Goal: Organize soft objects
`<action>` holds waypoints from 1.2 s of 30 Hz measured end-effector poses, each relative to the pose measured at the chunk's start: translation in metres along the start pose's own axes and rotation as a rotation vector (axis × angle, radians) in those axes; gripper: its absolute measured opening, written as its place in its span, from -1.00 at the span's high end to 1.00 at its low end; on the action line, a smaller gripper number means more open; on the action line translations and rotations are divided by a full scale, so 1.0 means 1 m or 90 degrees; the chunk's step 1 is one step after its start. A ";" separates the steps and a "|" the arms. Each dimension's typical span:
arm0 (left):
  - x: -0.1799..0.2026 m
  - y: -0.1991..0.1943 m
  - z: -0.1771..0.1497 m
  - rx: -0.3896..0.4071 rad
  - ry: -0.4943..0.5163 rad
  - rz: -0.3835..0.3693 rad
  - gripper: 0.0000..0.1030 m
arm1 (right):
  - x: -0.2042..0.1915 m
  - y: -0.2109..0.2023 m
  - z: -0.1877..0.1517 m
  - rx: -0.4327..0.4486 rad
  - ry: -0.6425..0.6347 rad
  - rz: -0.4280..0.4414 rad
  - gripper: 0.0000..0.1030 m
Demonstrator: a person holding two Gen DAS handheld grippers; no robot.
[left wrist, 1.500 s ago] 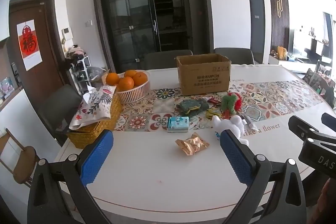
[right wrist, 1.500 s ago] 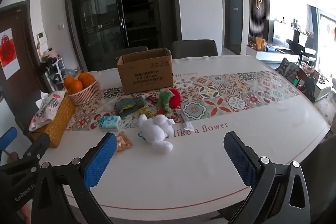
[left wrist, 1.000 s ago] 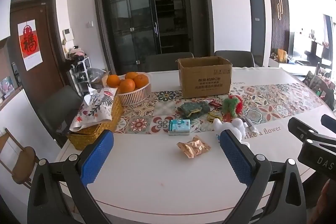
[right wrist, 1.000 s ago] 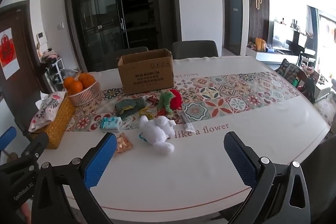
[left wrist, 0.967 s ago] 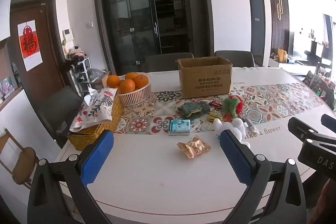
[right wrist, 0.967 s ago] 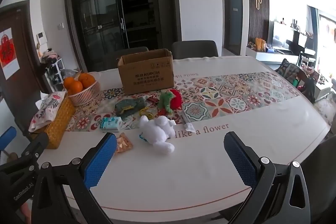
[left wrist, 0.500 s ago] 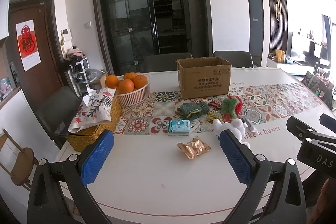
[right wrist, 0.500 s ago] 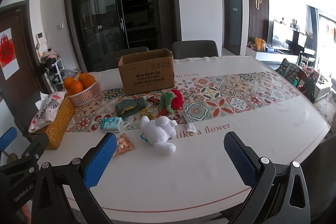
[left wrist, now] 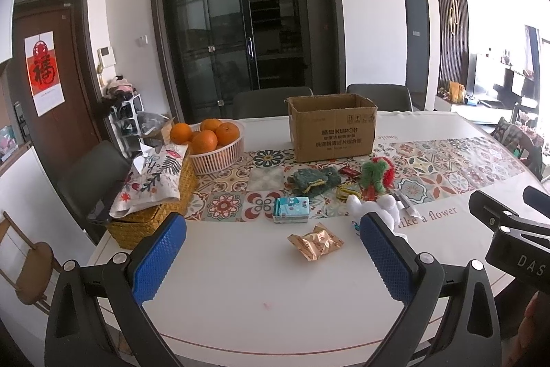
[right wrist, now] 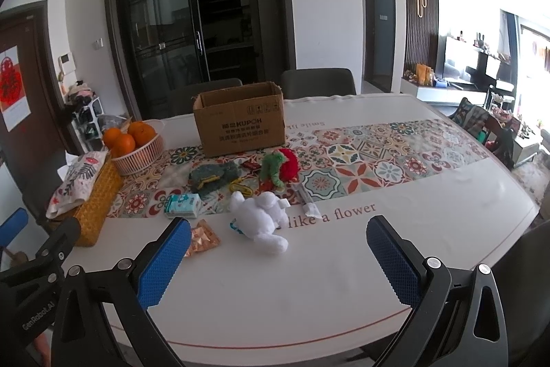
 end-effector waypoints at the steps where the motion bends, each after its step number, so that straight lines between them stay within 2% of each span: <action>1: 0.000 0.000 0.000 0.000 0.000 0.000 -1.00 | -0.001 0.001 0.000 0.000 0.000 0.000 -1.00; 36: 0.007 -0.003 -0.001 0.001 0.004 -0.004 -1.00 | 0.004 -0.002 0.001 0.003 0.001 0.000 -1.00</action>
Point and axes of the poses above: each gripper's, at about its wrist camera, not at the fingertips, and y roughly the way its jaws point, x to its right, z to its top, the point moved 9 cm from there along y, roughly the way its jaws point, and after that the axes turned 13 degrees about y, right-handed, at the moved point
